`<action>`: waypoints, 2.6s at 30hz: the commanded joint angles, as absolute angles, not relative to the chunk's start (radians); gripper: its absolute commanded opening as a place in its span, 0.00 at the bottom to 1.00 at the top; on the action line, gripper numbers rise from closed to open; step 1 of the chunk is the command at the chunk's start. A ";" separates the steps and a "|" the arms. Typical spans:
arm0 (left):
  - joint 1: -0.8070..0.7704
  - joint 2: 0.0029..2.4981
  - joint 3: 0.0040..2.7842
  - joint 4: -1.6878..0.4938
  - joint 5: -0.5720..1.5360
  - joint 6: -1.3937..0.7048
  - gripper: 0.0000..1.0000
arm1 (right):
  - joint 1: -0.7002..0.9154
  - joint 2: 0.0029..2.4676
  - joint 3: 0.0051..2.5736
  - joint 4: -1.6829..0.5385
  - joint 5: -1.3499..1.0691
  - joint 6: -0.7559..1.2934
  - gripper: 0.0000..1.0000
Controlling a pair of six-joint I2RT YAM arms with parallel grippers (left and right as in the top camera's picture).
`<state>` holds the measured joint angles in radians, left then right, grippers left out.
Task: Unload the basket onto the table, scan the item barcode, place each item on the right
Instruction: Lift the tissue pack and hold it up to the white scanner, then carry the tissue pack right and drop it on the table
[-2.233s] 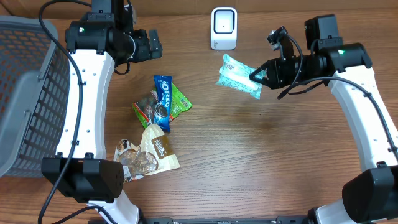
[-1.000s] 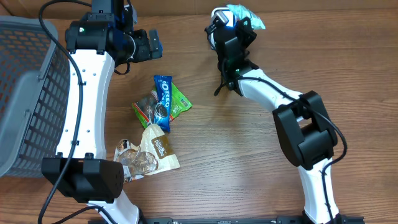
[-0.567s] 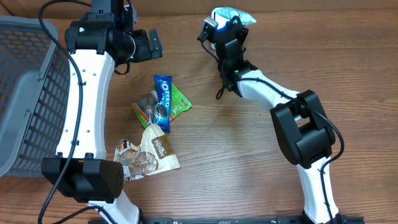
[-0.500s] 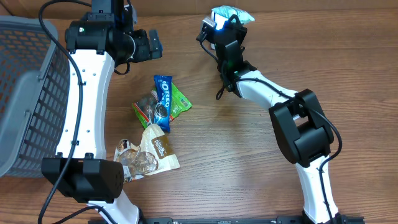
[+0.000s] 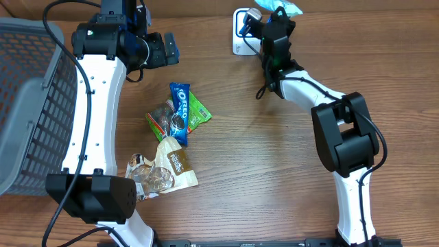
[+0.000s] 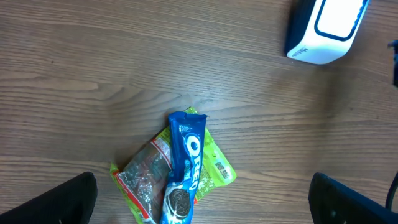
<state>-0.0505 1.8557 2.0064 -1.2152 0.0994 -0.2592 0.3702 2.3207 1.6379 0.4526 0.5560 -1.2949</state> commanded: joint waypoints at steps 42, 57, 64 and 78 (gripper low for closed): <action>-0.055 1.858 2.020 -1.215 0.093 -0.269 1.00 | 0.505 1.984 1.656 0.111 0.667 -1.103 0.04; -0.055 1.858 2.020 -1.215 0.093 -0.269 1.00 | 0.430 1.678 1.613 -1.077 -0.030 0.208 0.04; -0.055 1.858 2.020 -1.215 0.094 -0.269 1.00 | 0.222 1.679 1.439 -1.084 -0.451 0.077 0.04; -0.055 1.858 2.020 -1.214 0.094 -0.269 1.00 | -0.233 1.681 1.135 -0.907 -0.461 0.257 0.04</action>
<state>-0.0505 1.8557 2.0064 -1.2156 0.0994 -0.2592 -0.1371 1.6806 1.1919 -0.9703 -0.4881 0.1421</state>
